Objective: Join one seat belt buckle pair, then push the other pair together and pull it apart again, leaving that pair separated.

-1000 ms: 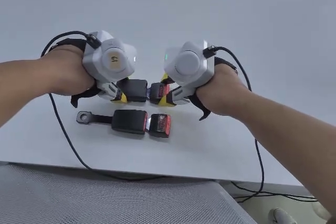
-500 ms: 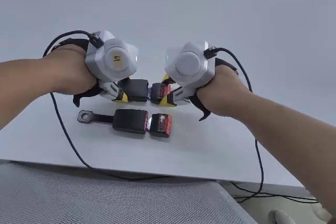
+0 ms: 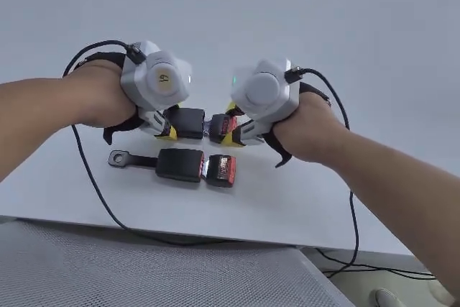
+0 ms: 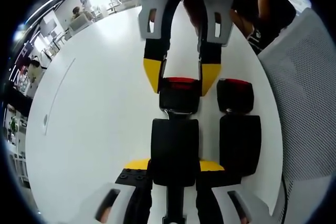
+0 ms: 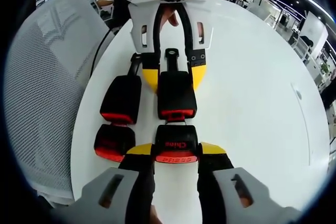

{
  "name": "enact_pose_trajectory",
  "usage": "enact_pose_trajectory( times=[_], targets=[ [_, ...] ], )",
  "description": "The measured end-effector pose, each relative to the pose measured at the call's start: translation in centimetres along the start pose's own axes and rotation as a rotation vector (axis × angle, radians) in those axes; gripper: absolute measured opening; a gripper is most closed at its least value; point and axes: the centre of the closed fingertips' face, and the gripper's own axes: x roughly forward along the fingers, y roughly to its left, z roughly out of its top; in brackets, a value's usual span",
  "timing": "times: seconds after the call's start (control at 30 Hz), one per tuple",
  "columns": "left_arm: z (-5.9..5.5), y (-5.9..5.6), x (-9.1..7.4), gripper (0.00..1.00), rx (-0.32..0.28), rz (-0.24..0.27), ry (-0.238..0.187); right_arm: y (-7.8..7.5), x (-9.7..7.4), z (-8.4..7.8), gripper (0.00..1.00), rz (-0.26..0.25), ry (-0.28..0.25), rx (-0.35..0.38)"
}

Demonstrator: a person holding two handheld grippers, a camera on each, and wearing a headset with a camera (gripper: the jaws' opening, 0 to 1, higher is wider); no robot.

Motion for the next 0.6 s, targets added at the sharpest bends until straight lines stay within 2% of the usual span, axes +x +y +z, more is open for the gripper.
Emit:
enact_pose_trajectory(
  times=[0.1,0.2,0.23,0.27,0.6],
  targets=[
    [0.0,0.0,0.0,0.31,-0.006,0.001,0.004,0.0,-0.1,-0.2,0.29,0.000,0.002,0.000],
    [-0.1,-0.1,-0.1,0.31,-0.019,0.004,0.002,-0.4,-0.5,-1.2,0.29,-0.009,0.023,-0.026],
    [-0.1,-0.1,-0.1,0.31,-0.020,0.007,-0.003,-0.3,-0.6,-1.1,0.29,-0.002,-0.005,-0.012],
    [0.0,-0.2,-0.1,0.31,-0.016,0.009,-0.004,-0.2,-0.6,-1.1,0.29,0.001,-0.012,0.000],
    [0.1,-0.2,0.0,0.31,-0.002,0.005,0.003,0.1,-0.8,-1.6,0.30,-0.005,-0.005,-0.014]
  ],
)
